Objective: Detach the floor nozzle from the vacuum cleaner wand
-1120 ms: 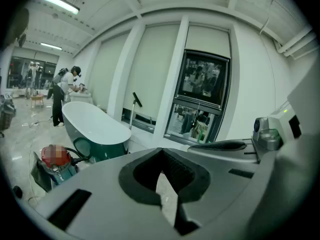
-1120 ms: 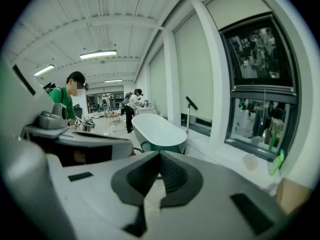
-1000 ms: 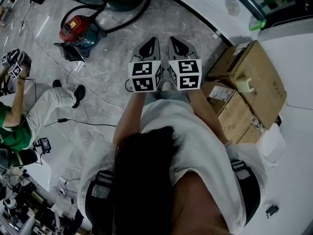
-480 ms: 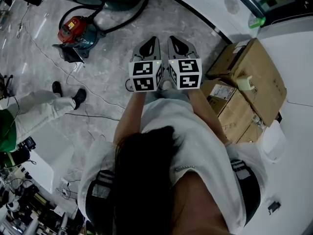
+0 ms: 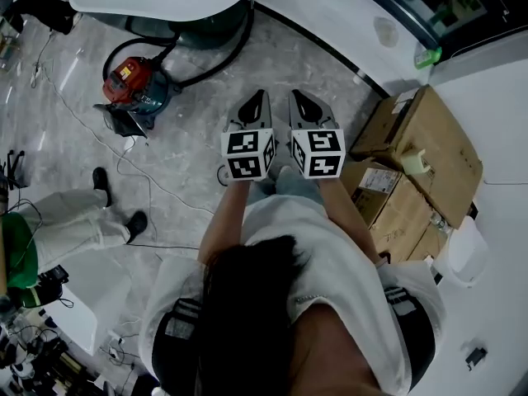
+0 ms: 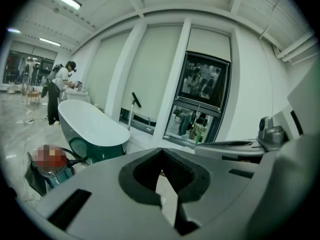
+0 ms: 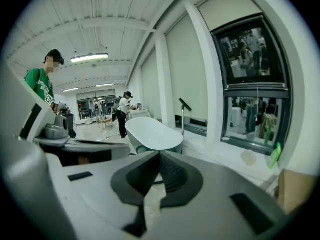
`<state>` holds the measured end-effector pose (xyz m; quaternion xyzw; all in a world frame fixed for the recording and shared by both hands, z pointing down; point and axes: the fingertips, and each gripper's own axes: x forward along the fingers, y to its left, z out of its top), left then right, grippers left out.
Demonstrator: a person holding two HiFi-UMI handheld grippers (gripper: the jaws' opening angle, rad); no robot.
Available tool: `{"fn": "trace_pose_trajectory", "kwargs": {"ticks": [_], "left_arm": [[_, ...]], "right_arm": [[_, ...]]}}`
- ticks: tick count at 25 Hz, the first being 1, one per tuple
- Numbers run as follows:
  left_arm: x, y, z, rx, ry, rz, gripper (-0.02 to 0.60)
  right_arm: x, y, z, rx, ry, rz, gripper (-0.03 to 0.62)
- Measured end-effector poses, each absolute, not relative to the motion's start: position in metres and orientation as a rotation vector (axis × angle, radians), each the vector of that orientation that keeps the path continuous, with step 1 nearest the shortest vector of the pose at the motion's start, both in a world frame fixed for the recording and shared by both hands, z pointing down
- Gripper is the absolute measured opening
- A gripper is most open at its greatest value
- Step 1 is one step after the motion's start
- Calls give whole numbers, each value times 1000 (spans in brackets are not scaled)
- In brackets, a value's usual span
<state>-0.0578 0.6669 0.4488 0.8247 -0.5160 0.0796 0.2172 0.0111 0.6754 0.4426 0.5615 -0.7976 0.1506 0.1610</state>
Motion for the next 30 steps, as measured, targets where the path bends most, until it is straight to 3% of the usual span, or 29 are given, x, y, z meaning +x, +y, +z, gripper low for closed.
{"fn": "trace_pose_trajectory", "kwargs": {"ticks": [13, 30], "left_arm": [[-68, 630, 439, 2322, -1413, 192, 5], [-14, 496, 422, 2341, -1440, 197, 5]], "right_arm": [[22, 635, 433, 1678, -2243, 378, 15], [69, 488, 425, 1641, -2314, 393, 15]]}}
